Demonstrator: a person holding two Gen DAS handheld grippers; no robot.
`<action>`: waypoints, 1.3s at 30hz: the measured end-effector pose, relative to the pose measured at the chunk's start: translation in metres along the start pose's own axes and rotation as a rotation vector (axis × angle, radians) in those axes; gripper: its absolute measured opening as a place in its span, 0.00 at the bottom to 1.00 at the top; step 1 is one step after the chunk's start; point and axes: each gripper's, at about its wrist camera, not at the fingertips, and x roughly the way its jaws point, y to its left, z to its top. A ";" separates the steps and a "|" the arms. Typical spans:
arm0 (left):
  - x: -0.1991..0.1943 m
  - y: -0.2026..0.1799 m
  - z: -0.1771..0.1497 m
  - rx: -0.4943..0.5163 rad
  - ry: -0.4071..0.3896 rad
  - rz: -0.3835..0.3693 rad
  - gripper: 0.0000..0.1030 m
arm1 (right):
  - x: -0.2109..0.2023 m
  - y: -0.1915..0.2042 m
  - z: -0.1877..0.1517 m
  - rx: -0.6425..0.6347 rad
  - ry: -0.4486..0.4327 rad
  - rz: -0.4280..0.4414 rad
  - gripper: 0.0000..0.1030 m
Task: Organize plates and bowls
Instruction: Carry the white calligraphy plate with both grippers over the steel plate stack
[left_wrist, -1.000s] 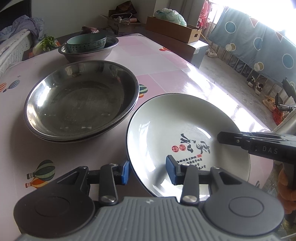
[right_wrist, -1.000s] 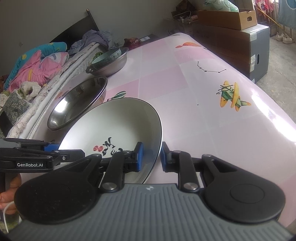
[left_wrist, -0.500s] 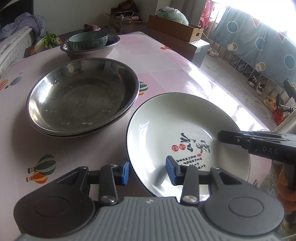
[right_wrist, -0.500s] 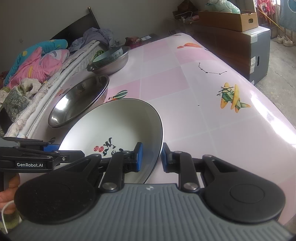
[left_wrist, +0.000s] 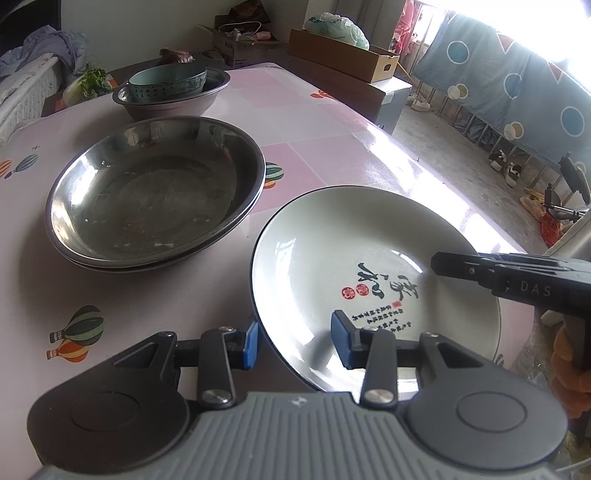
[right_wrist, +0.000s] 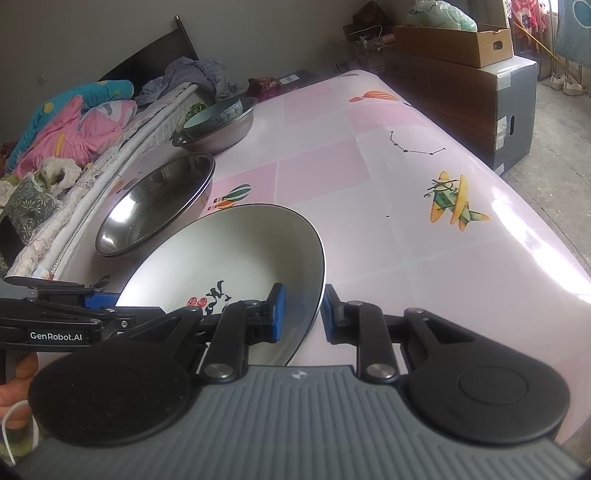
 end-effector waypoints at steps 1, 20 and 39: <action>-0.001 -0.001 0.000 0.001 -0.001 -0.002 0.39 | -0.001 0.000 0.000 0.000 -0.001 -0.001 0.20; 0.003 0.001 -0.004 0.047 0.020 -0.084 0.36 | 0.001 -0.015 -0.005 -0.013 -0.004 0.000 0.19; 0.004 -0.004 0.001 0.075 0.023 -0.068 0.37 | 0.002 -0.001 -0.011 -0.100 -0.017 -0.035 0.27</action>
